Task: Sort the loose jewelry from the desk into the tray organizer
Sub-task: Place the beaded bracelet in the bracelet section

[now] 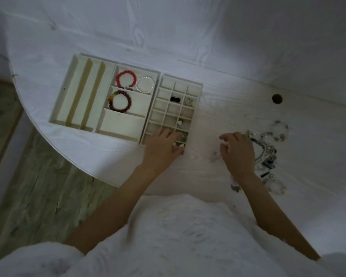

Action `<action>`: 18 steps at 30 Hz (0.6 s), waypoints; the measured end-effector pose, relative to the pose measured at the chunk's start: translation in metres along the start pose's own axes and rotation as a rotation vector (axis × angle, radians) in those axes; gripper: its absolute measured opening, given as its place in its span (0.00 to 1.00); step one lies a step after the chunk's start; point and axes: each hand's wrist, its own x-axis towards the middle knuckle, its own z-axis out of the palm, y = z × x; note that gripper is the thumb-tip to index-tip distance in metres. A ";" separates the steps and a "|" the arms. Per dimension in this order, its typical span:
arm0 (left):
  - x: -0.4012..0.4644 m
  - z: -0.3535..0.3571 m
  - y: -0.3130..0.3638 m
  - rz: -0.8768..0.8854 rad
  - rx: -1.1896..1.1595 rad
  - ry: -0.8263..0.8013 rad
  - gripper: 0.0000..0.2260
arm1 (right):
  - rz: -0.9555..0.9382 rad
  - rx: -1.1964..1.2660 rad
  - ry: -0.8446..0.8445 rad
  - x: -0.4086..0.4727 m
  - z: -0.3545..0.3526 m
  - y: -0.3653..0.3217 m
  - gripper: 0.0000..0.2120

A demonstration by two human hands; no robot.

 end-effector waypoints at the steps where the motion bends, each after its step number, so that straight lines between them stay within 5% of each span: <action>1: -0.002 0.005 0.006 0.019 0.011 -0.002 0.16 | 0.043 -0.053 -0.016 -0.004 0.001 0.014 0.07; 5: -0.001 0.016 0.023 0.027 0.079 0.002 0.21 | 0.107 -0.076 -0.134 -0.010 0.004 0.046 0.16; 15: 0.006 0.021 0.047 -0.060 0.222 0.015 0.21 | -0.108 0.006 -0.111 0.010 -0.007 0.058 0.07; 18: 0.005 0.021 0.050 -0.070 0.263 0.030 0.20 | -0.126 0.007 -0.081 0.016 -0.008 0.067 0.11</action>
